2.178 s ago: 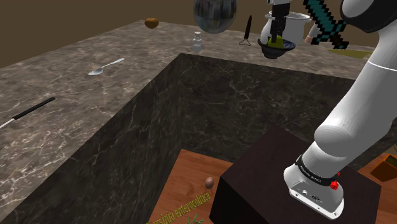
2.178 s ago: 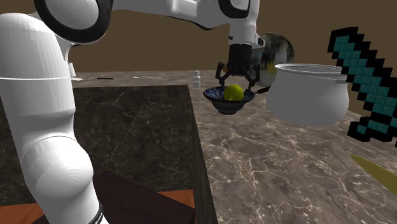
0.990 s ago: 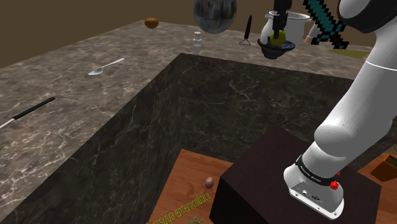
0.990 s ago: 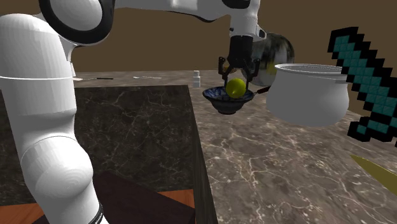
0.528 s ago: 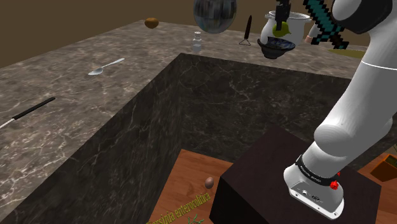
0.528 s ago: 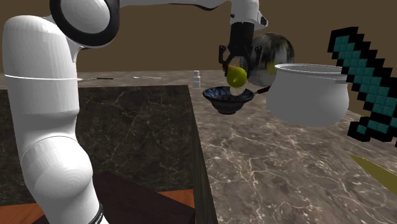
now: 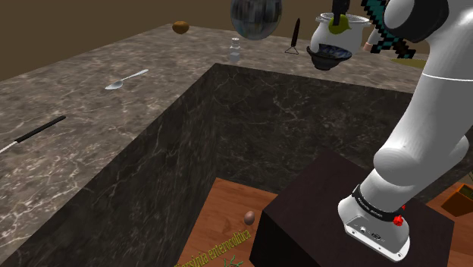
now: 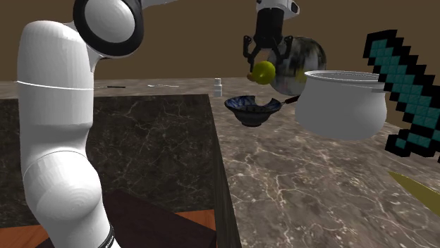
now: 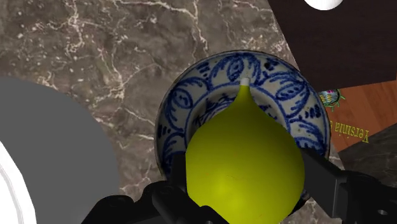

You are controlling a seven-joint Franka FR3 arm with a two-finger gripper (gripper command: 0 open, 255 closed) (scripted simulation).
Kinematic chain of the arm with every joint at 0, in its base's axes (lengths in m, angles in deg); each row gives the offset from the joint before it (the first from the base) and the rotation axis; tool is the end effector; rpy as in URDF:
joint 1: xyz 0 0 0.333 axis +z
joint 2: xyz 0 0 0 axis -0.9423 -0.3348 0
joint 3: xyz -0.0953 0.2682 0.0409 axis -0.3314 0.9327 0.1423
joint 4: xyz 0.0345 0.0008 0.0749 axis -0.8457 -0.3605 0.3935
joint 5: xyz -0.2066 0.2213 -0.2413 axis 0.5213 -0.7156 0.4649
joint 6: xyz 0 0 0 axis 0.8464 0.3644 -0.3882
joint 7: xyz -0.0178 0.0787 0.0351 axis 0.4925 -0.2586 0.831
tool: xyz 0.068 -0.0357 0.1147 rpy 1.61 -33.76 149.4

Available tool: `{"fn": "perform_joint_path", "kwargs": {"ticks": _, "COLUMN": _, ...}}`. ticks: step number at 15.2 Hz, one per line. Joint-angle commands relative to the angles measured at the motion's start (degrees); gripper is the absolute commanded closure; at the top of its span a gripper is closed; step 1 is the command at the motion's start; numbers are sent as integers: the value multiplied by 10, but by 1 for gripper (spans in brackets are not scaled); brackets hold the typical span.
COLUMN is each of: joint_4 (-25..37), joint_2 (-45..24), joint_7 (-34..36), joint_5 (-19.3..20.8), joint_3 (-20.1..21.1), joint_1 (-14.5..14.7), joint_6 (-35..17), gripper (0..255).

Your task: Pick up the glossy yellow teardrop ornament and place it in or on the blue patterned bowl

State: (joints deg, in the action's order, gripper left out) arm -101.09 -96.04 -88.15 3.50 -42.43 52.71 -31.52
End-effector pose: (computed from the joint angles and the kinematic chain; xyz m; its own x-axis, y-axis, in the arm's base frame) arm 0.4553 -0.3184 0.6187 0.9651 0.1448 -0.2183 0.1442 -0.9894 -0.0186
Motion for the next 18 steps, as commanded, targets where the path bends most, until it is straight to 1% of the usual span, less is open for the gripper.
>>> {"fn": "perform_joint_path", "kwargs": {"ticks": 1, "joint_4": 35, "joint_2": -14, "joint_7": -4, "joint_5": -4, "joint_3": -1, "joint_1": -4, "joint_6": 22, "gripper": 255}}
{"fn": "perform_joint_path", "kwargs": {"ticks": 3, "joint_4": 39, "joint_2": -2, "joint_7": 23, "joint_5": -2, "joint_3": 8, "joint_1": 16, "joint_6": 40, "gripper": 255}}
{"fn": "perform_joint_path", "kwargs": {"ticks": 10, "joint_4": -87, "joint_2": 47, "joint_7": 40, "joint_5": 10, "joint_3": 13, "joint_1": 29, "joint_6": -38, "gripper": 255}}
{"fn": "perform_joint_path", "kwargs": {"ticks": 18, "joint_4": -194, "joint_2": 80, "joint_7": 55, "joint_5": 17, "joint_3": 16, "joint_1": 36, "joint_6": -112, "gripper": 255}}
